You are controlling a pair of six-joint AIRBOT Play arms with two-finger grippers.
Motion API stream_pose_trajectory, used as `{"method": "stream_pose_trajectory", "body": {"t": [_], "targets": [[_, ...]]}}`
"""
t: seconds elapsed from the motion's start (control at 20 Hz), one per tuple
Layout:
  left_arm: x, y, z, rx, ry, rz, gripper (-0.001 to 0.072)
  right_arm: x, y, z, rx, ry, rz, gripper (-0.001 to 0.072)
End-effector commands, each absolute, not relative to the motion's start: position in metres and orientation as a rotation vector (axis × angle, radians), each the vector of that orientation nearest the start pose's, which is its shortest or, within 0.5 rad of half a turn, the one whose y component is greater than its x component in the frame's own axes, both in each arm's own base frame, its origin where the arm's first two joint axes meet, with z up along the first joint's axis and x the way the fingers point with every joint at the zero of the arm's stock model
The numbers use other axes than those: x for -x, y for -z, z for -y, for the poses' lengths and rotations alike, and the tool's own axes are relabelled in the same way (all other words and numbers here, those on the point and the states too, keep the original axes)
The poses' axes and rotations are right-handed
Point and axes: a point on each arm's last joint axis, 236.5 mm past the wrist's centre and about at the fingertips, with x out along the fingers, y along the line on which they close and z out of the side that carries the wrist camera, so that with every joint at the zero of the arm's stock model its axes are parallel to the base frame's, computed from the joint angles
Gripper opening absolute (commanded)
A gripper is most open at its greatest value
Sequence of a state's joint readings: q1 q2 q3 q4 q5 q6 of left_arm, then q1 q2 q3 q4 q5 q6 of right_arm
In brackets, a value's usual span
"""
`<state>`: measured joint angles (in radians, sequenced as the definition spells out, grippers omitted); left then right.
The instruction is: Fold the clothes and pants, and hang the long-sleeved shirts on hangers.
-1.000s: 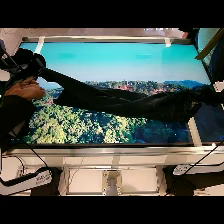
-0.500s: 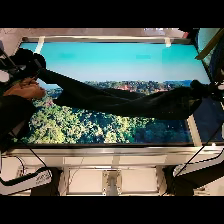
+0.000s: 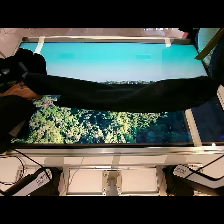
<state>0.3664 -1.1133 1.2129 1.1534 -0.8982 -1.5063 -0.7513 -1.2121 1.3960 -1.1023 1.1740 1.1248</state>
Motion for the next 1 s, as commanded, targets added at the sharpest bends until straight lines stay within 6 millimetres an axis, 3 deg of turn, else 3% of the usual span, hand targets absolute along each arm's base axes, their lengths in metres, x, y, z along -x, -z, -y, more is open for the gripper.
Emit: {"method": "stream_pose_trajectory", "body": {"t": [0.0,0.05,0.2,0.3,0.35,0.6,0.8,0.95], "targets": [[-0.355,-0.104,-0.088,0.412,-0.185,-0.930,0.0013,-0.276,-0.138,0.197,-0.297,0.244,-0.942,0.0044],[-0.336,-0.089,-0.084,0.428,-0.198,-0.958,0.0014,-0.256,-0.122,0.193,-0.308,0.262,-0.966,0.0044],[-0.290,-0.042,-0.073,0.451,-0.223,-1.045,0.0014,-0.189,-0.051,0.183,-0.363,0.329,-1.155,0.0044],[-0.270,-0.011,-0.069,0.453,-0.239,-1.113,0.0014,-0.150,-0.008,0.186,-0.380,0.384,-1.300,0.0044],[-0.265,0.002,-0.070,0.453,-0.247,-1.136,0.0014,-0.141,0.004,0.189,-0.378,0.405,-1.334,0.0043],[-0.277,0.024,-0.085,0.464,-0.301,-1.114,0.0013,-0.143,0.019,0.211,-0.379,0.486,-1.315,0.0043],[-0.260,0.039,-0.117,0.391,-0.444,-1.180,0.0013,-0.129,0.029,0.226,-0.367,0.554,-1.370,0.0044],[-0.258,0.037,-0.123,0.374,-0.464,-1.179,0.0013,-0.147,0.013,0.242,-0.383,0.612,-1.267,0.0044]]}}
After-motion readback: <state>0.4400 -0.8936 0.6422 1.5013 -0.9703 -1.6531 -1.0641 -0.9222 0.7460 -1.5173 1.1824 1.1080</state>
